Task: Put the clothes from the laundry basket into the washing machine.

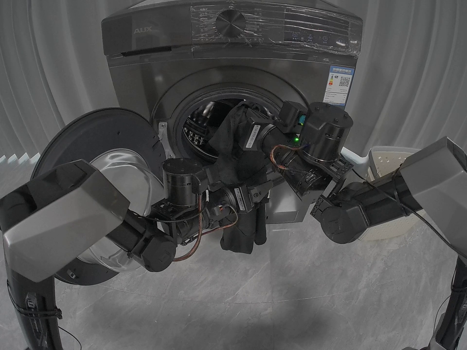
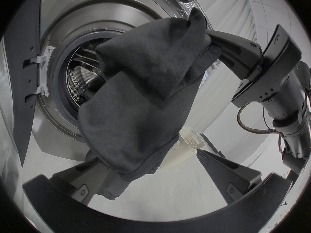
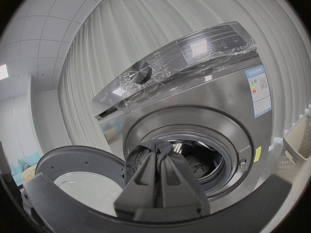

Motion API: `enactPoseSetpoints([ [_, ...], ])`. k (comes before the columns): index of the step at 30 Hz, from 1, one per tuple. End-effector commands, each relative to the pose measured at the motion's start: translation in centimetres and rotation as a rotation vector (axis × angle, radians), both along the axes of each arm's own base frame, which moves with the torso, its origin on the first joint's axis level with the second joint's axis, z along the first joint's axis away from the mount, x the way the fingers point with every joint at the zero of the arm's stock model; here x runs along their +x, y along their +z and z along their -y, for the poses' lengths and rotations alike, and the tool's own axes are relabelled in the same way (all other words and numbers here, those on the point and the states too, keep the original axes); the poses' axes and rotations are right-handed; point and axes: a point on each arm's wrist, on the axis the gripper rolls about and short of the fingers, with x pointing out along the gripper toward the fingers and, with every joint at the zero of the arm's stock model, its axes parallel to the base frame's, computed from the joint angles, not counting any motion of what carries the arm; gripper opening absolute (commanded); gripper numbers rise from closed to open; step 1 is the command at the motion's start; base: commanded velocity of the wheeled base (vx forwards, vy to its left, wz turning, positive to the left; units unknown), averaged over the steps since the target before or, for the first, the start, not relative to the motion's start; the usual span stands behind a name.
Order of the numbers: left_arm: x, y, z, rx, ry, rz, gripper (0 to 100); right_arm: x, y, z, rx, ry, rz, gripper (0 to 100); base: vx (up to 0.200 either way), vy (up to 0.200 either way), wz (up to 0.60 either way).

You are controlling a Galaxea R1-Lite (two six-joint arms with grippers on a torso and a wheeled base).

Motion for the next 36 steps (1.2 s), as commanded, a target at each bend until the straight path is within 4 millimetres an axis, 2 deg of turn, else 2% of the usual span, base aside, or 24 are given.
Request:
enactPoseSetpoints([
  [1, -0.1, -0.1, 0.2, 0.0, -0.003, 0.001, 100, 0.1, -0.2, 0.0, -0.003, 0.0, -0.002, 0, 0.0, 0.0, 0.0],
  [3, -0.2, -0.1, 0.4, 0.0, -0.005, 0.001, 100, 0.1, -0.1, 0.0, -0.001, -0.001, -0.001, 0, 0.0, 0.0, 0.0],
  [4, -0.1, -0.1, 0.5, -0.001, -0.002, 0.002, 0, 0.0, -0.1, -0.1, -0.002, 0.002, 0.0, 0, 0.0, 0.0, 0.0],
  [14, -0.1, 0.1, 0.4, -0.021, 0.005, 0.047, 0, 0.2, -0.4, 0.0, 0.0, -0.003, 0.0, 0, 0.0, 0.0, 0.0],
  [19, -2.3, 1.5, 0.4, -0.037, -0.024, 0.07, 0, 0.9, -1.6, -0.2, -0.014, -0.007, -0.014, 0, 0.0, 0.0, 0.0],
  [25, -4.0, 1.4, 0.8, -0.029, -0.056, 0.061, 0, 1.1, -2.5, -0.3, -0.015, 0.007, -0.008, 0, 0.0, 0.0, 0.0],
  [26, -4.0, 1.4, 0.9, -0.032, -0.058, 0.064, 0, 0.9, -2.6, -0.4, -0.019, 0.02, -0.011, 100, 0.0, 0.0, 0.0],
  [31, -3.7, 1.4, 0.6, -0.029, -0.032, 0.071, 0, 1.2, -2.7, 0.1, -0.008, 0.038, -0.003, 100, 0.0, 0.0, 0.0],
  [36, -3.2, 1.6, 0.0, -0.007, -0.01, 0.096, 0, 2.6, -3.0, 2.0, -0.019, -0.023, -0.017, 100, 0.0, 0.0, 0.0],
])
